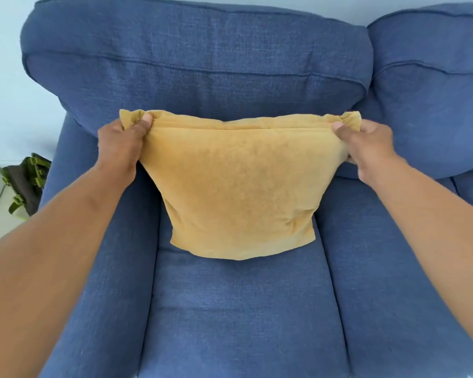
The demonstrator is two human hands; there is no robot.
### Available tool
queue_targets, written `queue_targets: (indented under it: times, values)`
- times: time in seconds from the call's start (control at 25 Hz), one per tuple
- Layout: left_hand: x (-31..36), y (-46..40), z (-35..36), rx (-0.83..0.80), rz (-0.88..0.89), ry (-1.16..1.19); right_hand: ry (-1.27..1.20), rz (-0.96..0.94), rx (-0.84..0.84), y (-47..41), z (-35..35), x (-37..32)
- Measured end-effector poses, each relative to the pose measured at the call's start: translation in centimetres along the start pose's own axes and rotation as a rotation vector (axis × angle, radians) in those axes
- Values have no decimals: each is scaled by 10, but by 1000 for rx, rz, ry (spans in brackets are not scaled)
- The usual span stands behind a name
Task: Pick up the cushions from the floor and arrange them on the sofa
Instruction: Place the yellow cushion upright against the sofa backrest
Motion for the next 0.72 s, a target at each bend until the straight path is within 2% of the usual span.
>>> queue_targets:
  times: [0.12,0.32,0.44,0.72]
  values:
    - [6,5,-19,47,134,29,-114,-84,67,2,-27,-2]
    - [12,9,-26,72,177,-133,-49,-148,42,9,-34,-9]
    - [14,9,-25,76,145,-156,-13,-112,23,9,-29,-14]
    - [37,-9,-20,12,112,-112,-106,-70,-22,-12,-20,-29]
Point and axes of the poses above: each hand's wrist, its own y-axis away from the middle knuckle, its own z-axis out of the palm, x = y × z, the point moved 3 cm from there along -y, towards the middle knuckle, and after that the axes turned 1 degree about -y, right-handed, at the moved point
